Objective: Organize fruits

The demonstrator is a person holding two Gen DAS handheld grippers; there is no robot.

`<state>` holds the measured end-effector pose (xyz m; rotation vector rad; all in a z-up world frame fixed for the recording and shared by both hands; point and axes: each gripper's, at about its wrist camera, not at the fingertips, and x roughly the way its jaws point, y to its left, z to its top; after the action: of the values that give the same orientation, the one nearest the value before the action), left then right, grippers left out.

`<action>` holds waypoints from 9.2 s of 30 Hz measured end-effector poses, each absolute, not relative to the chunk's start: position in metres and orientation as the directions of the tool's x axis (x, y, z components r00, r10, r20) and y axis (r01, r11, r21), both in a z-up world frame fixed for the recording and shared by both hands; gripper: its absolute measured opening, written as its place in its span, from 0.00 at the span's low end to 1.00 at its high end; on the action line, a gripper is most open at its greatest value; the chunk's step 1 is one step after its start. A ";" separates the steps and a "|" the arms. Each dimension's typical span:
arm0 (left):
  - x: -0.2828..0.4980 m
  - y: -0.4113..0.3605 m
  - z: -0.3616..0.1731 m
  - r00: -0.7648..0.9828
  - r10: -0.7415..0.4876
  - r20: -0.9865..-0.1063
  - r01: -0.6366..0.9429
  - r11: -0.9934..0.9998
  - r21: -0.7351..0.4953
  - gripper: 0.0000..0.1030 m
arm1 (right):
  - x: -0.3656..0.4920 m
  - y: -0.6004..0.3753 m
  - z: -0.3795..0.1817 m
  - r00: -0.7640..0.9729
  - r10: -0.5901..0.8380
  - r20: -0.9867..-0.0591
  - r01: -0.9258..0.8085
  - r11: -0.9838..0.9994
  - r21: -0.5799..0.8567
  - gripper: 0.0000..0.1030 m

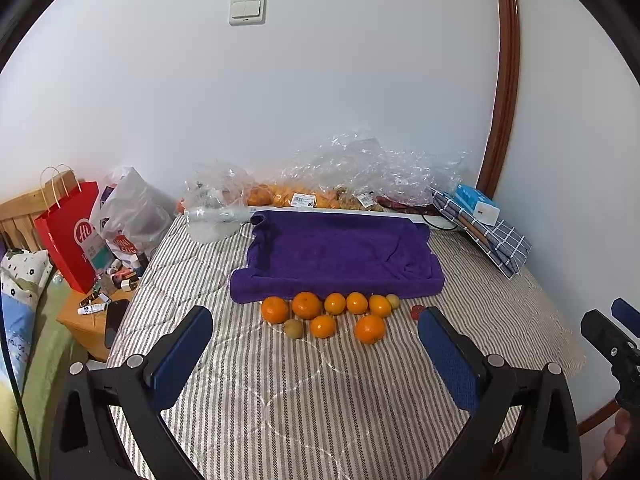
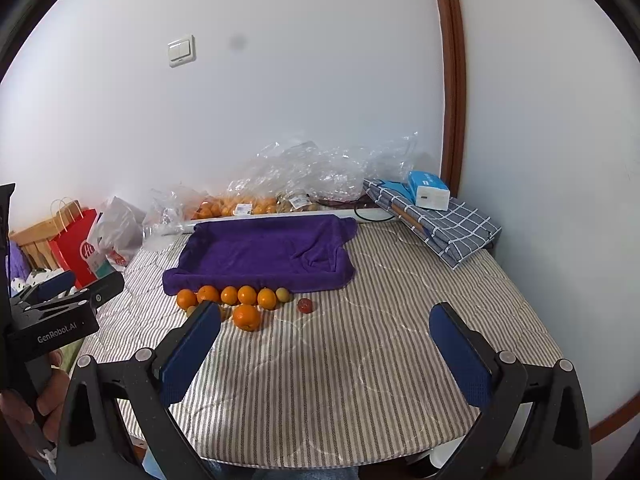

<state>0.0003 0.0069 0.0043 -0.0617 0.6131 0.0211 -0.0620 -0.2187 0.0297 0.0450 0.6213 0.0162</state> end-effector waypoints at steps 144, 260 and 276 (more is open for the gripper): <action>0.122 0.047 -0.156 0.640 -0.193 -0.744 0.075 0.979 -0.190 0.25 | 0.083 -0.213 -0.144 0.667 0.150 -0.730 -0.055 0.987 0.152 0.21; 0.288 0.066 -0.106 0.703 -0.090 -0.705 -0.063 0.980 -0.188 0.38 | 0.261 -0.174 -0.108 0.711 0.114 -0.694 -0.100 0.993 0.061 0.59; 0.160 0.065 -0.063 0.747 -0.173 -0.643 0.025 0.972 -0.232 0.37 | 0.132 -0.198 -0.063 0.726 0.082 -0.682 -0.024 0.995 0.094 0.59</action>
<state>0.1598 0.0648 -0.0632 -0.2151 0.7212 -0.1092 0.1322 -0.1984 -0.0632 0.0807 0.7557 0.0583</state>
